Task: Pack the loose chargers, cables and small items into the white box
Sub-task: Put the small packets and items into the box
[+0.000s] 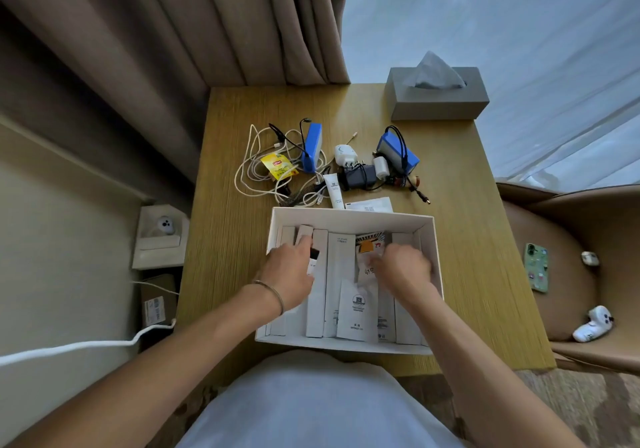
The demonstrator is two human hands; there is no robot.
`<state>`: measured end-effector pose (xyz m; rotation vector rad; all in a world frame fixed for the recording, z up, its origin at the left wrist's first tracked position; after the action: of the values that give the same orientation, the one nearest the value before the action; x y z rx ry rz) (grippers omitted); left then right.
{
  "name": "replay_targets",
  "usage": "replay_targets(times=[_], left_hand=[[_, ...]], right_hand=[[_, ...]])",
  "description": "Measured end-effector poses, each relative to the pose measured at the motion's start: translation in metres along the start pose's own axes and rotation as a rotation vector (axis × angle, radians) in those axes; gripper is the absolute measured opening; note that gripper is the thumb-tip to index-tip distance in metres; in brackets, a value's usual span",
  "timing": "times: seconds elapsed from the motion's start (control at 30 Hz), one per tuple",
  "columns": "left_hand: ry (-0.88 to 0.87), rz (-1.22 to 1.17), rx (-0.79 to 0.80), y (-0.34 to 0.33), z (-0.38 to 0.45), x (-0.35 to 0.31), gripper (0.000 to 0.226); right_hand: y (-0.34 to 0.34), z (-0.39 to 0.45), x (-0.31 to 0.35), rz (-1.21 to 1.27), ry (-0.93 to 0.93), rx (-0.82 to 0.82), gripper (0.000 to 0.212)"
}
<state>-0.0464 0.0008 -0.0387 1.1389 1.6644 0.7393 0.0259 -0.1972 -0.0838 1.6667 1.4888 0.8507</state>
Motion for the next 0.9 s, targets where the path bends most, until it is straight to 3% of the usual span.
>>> replay_targets(times=[0.17, 0.53, 0.67, 0.9], left_hand=[[0.069, 0.091, 0.019, -0.017, 0.005, 0.004, 0.047], [0.1, 0.146, 0.116, -0.049, 0.007, 0.01, 0.058], [0.057, 0.152, 0.081, -0.046, 0.005, 0.004, 0.028], [-0.132, 0.046, -0.235, 0.003, 0.009, -0.021, 0.002]], right_hand=[[0.017, -0.006, 0.001, -0.051, 0.022, -0.061, 0.026], [0.031, -0.016, 0.007, 0.165, 0.184, -0.08, 0.024], [0.056, -0.016, 0.01, 0.282, 0.25, -0.152, 0.021], [0.115, 0.018, 0.021, 0.402, 0.39, -0.269, 0.014]])
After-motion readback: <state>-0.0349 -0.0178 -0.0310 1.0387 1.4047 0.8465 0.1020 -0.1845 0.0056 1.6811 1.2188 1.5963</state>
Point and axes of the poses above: each hand's wrist, its own z-axis towards the middle knuckle, its own y-axis out of the back of the hand, x = y × z, the point moved 6 cm from there along z, towards the middle knuckle, and after that the axes turned 6 degrees about -y, right-handed, at the moved point
